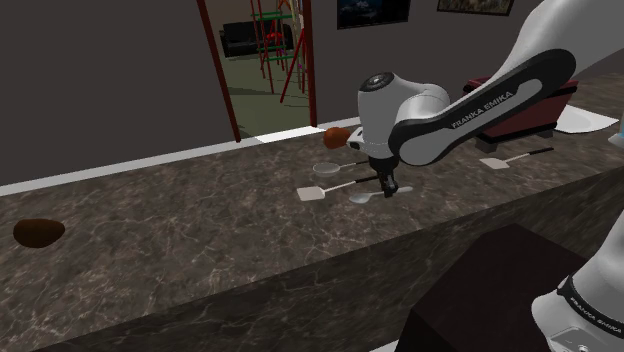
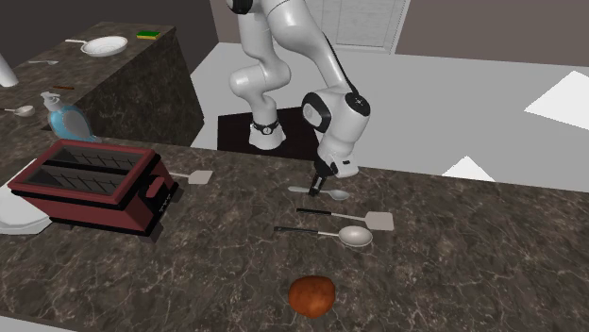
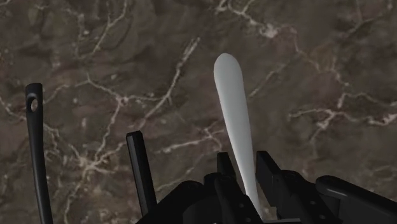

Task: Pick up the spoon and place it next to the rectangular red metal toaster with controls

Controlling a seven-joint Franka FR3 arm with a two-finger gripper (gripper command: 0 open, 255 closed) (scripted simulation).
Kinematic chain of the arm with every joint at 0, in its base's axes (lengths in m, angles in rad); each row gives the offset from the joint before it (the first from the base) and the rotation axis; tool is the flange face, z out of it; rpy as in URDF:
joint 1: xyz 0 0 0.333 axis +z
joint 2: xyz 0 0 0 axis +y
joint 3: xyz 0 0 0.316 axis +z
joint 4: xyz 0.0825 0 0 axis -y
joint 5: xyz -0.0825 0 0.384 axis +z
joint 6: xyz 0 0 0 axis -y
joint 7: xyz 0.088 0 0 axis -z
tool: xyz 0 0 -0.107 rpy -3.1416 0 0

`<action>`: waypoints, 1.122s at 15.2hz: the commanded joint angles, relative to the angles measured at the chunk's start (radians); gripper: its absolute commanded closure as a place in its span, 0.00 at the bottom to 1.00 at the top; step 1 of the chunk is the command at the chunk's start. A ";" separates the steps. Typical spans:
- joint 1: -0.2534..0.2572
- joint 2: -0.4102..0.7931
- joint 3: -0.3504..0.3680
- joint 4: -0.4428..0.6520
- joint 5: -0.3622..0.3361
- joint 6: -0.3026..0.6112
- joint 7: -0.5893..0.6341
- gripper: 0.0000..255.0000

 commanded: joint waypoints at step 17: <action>0.006 -0.106 0.003 0.094 0.041 -0.193 -0.059 1.00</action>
